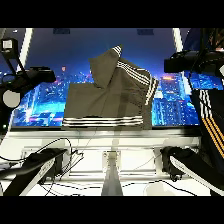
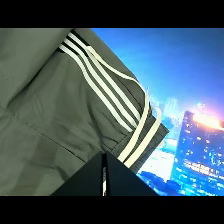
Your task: Fold the clothes and pants, and hang the long-sleeved shirts on hangers.
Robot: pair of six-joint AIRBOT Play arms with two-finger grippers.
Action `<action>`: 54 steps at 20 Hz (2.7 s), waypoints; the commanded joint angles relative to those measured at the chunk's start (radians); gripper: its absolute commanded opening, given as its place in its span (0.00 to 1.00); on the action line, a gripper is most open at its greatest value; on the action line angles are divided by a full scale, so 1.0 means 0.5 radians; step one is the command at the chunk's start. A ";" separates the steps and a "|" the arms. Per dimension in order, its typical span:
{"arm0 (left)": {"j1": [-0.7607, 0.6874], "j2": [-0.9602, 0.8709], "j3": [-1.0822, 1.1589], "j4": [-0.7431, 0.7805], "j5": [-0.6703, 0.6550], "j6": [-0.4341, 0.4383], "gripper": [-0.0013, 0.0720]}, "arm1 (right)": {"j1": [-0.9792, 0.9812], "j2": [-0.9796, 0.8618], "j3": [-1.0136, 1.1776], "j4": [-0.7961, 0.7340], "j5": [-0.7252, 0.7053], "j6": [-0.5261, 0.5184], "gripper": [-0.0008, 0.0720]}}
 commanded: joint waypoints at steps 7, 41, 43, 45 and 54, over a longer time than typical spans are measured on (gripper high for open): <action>0.002 0.002 0.002 0.000 0.000 0.000 0.03 | 0.002 0.000 0.002 0.000 -0.001 0.001 0.04; 0.539 -0.569 0.001 0.149 -0.761 -0.245 0.49 | -1.234 -0.584 -2.146 1.671 -0.105 -1.255 0.68; 0.702 -0.680 0.001 0.132 -0.953 -0.131 0.49 | -1.086 -0.581 -2.117 1.749 -0.140 -1.405 0.58; 0.851 -0.766 0.001 0.062 -1.164 0.159 0.37 | -1.016 -0.581 -2.052 1.761 -0.153 -1.458 0.41; 1.141 -0.877 -0.099 -0.160 -1.525 0.584 0.03 | -1.006 -0.581 -1.886 1.794 -0.159 -1.521 0.04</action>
